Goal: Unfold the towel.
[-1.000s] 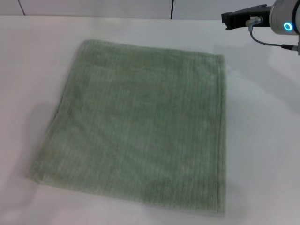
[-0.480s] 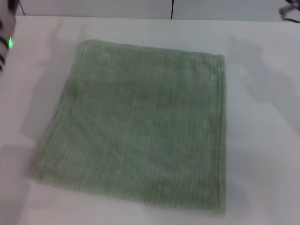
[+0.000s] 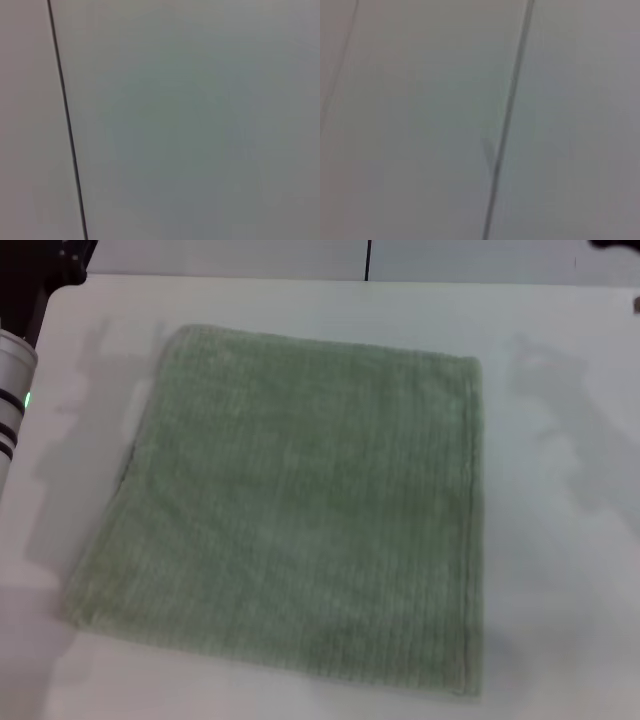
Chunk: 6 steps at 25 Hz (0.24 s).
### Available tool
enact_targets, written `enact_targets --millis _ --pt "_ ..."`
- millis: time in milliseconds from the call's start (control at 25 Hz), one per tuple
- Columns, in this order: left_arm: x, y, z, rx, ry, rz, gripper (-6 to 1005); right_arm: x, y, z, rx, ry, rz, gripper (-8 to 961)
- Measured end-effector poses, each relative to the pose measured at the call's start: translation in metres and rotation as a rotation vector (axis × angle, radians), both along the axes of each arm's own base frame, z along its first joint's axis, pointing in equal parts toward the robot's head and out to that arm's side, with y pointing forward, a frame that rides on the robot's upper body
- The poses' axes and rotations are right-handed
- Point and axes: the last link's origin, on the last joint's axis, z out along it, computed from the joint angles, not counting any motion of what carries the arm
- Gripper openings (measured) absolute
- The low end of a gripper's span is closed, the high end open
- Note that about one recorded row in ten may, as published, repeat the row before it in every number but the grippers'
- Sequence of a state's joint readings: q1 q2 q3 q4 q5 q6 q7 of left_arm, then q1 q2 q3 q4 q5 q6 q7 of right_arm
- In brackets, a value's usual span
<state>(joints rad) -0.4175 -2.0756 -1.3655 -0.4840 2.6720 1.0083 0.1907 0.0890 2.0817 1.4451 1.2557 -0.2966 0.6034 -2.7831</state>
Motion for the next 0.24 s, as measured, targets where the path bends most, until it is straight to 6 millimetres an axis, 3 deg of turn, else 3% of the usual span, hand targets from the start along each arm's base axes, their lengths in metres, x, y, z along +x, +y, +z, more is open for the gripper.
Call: enact_targets --millis 80,240 --pt "-0.002 -0.001 -0.001 -0.01 -0.012 0.008 782 -0.002 0.008 0.0 0.01 0.008 -0.034 -1" --pt "-0.006 -0.002 -0.004 -0.03 -0.016 0.023 783 0.018 0.019 -0.017 -0.024 -0.083 -0.079 -1"
